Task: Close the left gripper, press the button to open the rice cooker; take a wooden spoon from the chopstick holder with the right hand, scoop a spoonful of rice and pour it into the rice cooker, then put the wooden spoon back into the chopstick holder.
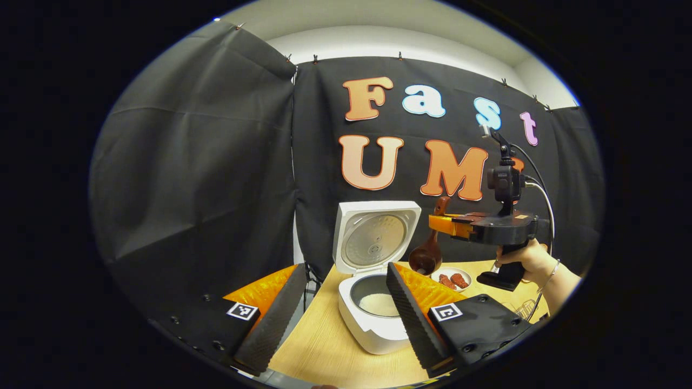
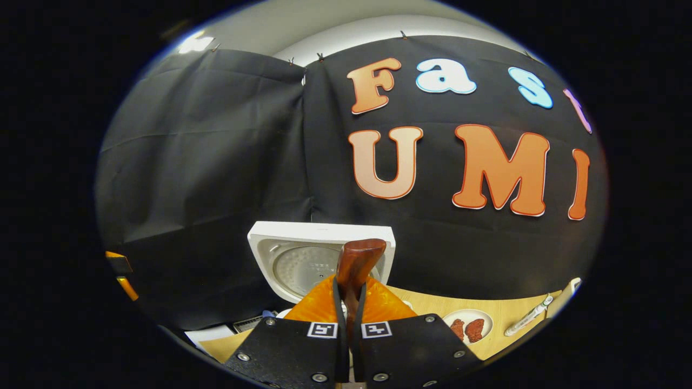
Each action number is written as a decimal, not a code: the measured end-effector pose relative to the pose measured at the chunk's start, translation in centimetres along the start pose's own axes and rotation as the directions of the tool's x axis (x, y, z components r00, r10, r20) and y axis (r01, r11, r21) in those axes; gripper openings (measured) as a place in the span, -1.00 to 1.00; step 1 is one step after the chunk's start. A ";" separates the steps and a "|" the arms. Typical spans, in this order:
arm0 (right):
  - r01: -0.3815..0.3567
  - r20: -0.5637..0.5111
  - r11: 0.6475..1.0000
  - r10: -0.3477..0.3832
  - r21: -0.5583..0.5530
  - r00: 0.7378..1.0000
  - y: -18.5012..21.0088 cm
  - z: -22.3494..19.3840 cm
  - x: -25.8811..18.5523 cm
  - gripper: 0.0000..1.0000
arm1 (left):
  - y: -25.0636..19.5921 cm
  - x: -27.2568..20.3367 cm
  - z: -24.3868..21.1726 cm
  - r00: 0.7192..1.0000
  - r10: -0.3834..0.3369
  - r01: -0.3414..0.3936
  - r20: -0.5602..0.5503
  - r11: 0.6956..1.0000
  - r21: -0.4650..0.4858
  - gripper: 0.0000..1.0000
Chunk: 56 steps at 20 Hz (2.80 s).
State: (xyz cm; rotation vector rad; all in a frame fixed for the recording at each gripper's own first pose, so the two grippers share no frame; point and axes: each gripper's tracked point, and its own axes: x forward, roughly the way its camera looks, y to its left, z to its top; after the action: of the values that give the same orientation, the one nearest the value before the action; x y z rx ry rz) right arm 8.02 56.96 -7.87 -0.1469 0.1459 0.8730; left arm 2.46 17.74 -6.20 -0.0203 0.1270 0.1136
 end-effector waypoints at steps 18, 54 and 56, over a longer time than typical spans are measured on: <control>0.030 -0.049 0.793 0.000 0.609 0.999 -8.9 -5.5 -3.8 -0.96 | 0.0 -1.2 0.2 1.000 0.004 -0.004 0.011 1.000 0.004 1.00; 0.642 -0.318 0.496 -0.588 0.584 0.744 -35.7 -27.5 -37.2 -0.86 | -9.4 -3.2 2.1 0.992 -0.118 0.116 0.039 0.992 0.049 1.00; 0.643 -0.336 0.500 -0.572 0.580 0.748 -35.3 -28.5 -36.8 -0.79 | -9.2 -3.4 2.1 0.993 -0.109 0.107 0.039 0.993 0.048 1.00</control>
State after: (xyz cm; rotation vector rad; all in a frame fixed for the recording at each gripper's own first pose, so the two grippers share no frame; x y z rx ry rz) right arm 10.02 1.65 -26.51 0.4341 0.4700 0.0397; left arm 0.38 8.28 -3.57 0.0211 0.0862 0.0029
